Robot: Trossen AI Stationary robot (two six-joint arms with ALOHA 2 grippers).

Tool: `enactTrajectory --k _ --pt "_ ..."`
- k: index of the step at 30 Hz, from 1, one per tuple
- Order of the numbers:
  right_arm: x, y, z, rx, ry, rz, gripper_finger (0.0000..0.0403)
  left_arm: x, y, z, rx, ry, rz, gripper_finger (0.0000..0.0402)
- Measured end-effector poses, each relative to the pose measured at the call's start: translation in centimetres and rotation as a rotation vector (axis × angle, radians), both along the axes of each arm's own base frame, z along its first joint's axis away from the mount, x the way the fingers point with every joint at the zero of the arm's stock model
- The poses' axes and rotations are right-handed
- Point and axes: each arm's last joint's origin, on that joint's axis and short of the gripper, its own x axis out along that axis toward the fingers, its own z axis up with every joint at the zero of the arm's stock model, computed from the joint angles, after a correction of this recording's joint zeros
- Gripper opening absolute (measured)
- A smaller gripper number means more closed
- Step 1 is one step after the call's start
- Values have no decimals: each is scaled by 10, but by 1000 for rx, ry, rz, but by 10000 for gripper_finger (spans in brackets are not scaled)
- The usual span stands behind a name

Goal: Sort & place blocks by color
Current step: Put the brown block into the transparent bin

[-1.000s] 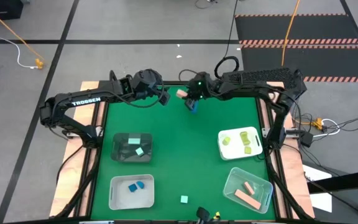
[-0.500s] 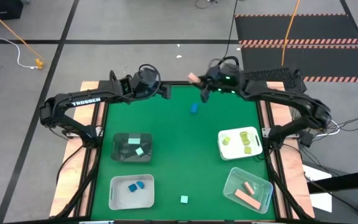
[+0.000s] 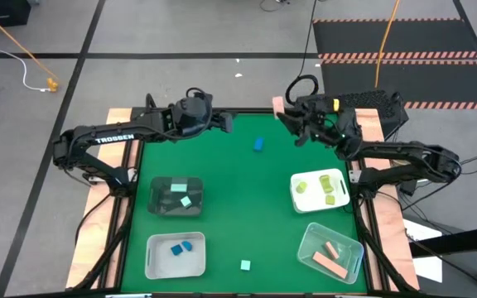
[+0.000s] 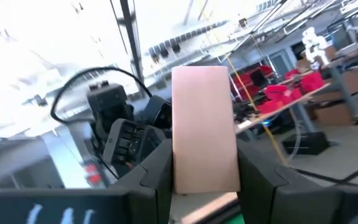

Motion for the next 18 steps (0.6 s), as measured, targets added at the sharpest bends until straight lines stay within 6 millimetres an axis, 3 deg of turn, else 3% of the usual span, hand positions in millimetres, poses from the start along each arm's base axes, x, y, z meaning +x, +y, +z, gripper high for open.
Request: enactTrajectory --k 10,18 --pt "-2 10 1 41 -31 218 114 6 -14 6 -1 -72 -38 251" --pt "-11 28 5 135 83 652 114 10 -31 5 -5 -73 -94 251"
